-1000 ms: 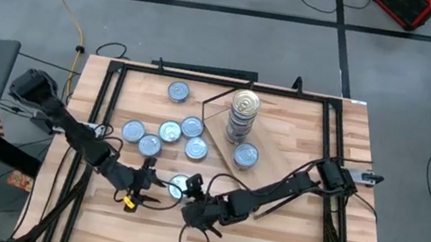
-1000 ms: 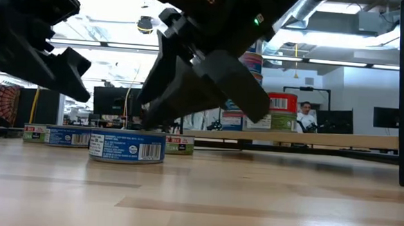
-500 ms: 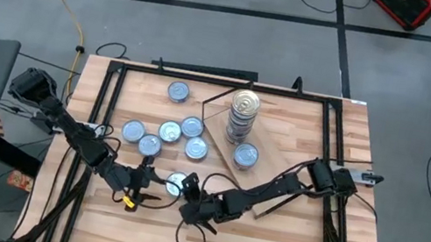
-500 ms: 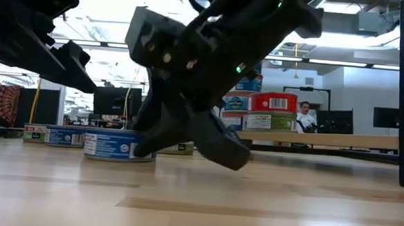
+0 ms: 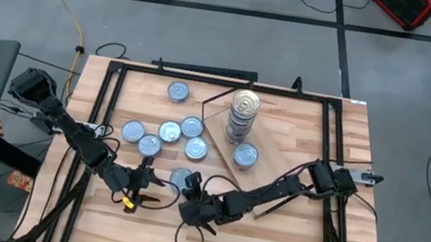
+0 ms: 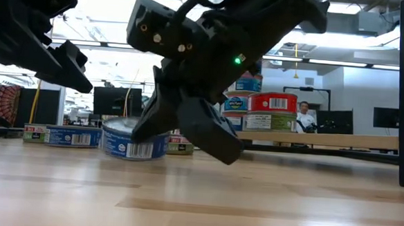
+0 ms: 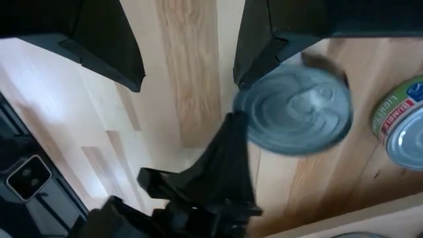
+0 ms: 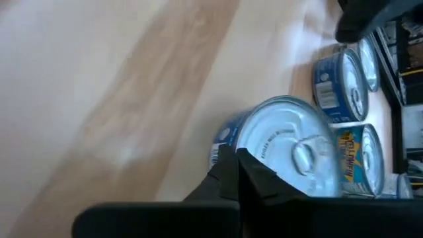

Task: Stack canned seafood by type on shelf
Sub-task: Stack the blue tuna can on top of the red tuna can on the shelf

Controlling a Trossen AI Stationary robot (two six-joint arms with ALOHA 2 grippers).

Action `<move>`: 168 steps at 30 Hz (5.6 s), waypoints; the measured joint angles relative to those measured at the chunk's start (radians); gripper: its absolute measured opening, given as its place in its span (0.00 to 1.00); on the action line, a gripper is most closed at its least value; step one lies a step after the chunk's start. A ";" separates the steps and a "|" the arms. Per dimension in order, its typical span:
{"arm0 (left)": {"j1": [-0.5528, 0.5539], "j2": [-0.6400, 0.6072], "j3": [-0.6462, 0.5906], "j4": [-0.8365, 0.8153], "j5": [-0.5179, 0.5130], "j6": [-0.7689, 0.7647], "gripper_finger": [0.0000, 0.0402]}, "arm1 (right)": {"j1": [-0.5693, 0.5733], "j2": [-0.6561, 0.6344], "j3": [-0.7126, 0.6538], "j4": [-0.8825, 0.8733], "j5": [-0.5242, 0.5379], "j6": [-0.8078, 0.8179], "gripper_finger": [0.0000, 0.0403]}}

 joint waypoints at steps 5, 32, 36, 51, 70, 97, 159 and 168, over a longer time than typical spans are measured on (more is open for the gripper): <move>0.000 0.000 0.000 0.003 -0.022 -0.054 0.56 | 0.020 0.006 -0.004 -0.047 -0.052 0.021 0.07; -0.082 0.110 0.001 0.114 -0.097 -0.086 0.71 | 0.029 -0.179 0.048 -0.223 -0.154 0.823 0.68; -0.083 0.110 0.001 0.104 -0.149 -0.108 0.71 | 0.049 -0.161 0.048 -0.164 -0.034 0.864 0.79; -0.173 0.111 0.219 -0.348 -0.288 -0.191 0.66 | 0.099 -0.129 0.050 0.028 0.216 0.910 0.79; -0.069 0.111 0.427 -0.580 -0.099 0.187 0.66 | 0.113 -0.247 0.014 -0.330 0.177 1.024 0.77; 0.178 0.440 0.728 -0.935 0.278 0.616 0.72 | 0.058 -0.516 -0.399 -0.044 0.074 1.013 0.75; 0.550 0.662 0.732 0.315 -0.056 1.601 0.35 | 0.070 -1.302 -0.693 0.146 0.390 0.516 0.75; 0.551 0.661 0.733 0.246 0.057 1.547 0.39 | 0.070 -1.302 -0.693 0.173 0.390 0.478 0.75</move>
